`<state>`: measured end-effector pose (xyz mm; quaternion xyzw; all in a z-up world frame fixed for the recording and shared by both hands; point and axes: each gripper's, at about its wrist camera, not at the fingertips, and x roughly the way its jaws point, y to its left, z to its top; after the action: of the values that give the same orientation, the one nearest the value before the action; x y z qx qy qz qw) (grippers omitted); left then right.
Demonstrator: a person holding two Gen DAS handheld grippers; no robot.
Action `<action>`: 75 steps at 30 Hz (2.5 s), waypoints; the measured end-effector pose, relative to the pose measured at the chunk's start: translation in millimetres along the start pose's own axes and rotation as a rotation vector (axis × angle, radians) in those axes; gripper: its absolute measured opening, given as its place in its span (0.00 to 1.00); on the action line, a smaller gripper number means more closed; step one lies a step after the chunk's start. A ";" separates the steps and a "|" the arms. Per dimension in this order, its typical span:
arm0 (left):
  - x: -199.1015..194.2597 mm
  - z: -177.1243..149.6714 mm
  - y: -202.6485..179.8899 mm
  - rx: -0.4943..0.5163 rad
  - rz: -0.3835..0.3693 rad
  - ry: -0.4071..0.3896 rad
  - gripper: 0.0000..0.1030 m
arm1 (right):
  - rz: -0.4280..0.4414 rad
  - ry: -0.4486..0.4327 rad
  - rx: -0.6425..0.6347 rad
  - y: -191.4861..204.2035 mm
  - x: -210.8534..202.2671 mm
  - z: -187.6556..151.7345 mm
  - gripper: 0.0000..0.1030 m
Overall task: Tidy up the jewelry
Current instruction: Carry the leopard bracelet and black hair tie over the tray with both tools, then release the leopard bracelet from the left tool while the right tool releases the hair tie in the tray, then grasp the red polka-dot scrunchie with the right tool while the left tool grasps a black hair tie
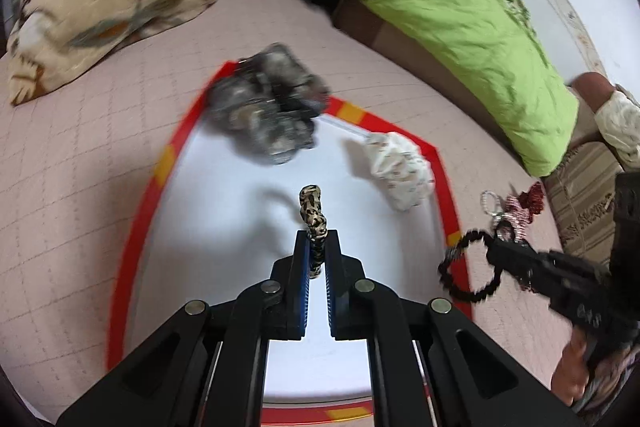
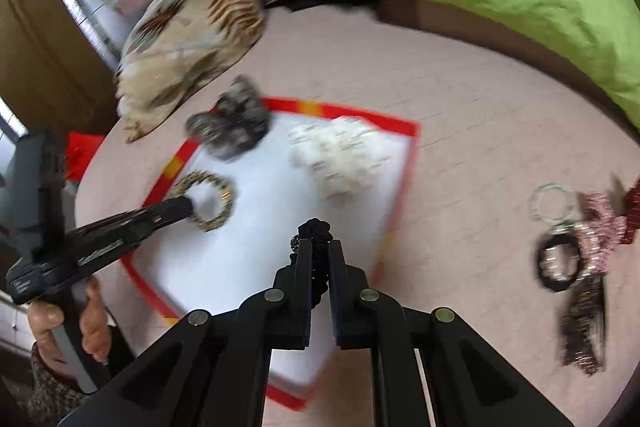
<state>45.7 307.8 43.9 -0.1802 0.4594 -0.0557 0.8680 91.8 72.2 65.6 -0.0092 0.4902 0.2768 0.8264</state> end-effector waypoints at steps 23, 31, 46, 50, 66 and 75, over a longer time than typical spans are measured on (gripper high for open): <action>-13.1 -7.1 18.3 0.042 0.364 -0.049 0.07 | 0.007 0.138 -0.053 44.5 50.8 -42.4 0.08; -19.0 -5.9 12.7 0.062 0.398 -0.084 0.07 | -0.004 0.129 -0.063 46.8 50.5 -44.3 0.10; -31.4 -4.4 5.8 0.055 0.426 -0.138 0.35 | -0.029 0.037 -0.091 53.7 22.4 -45.9 0.32; -36.6 -5.7 1.0 0.056 0.430 -0.157 0.36 | -0.039 0.006 -0.098 52.4 7.6 -52.9 0.32; -53.1 -29.4 -100.0 0.206 0.315 -0.162 0.45 | -0.206 -0.118 0.169 -89.0 -98.1 -135.5 0.33; -1.4 -43.8 -214.0 0.397 0.123 -0.030 0.46 | -0.323 -0.199 0.364 -191.9 -152.1 -173.8 0.33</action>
<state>23.9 98.0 100.4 0.0220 0.4365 -0.0892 0.8950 -14.2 -208.3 50.2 0.0887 0.4405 0.0483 0.8920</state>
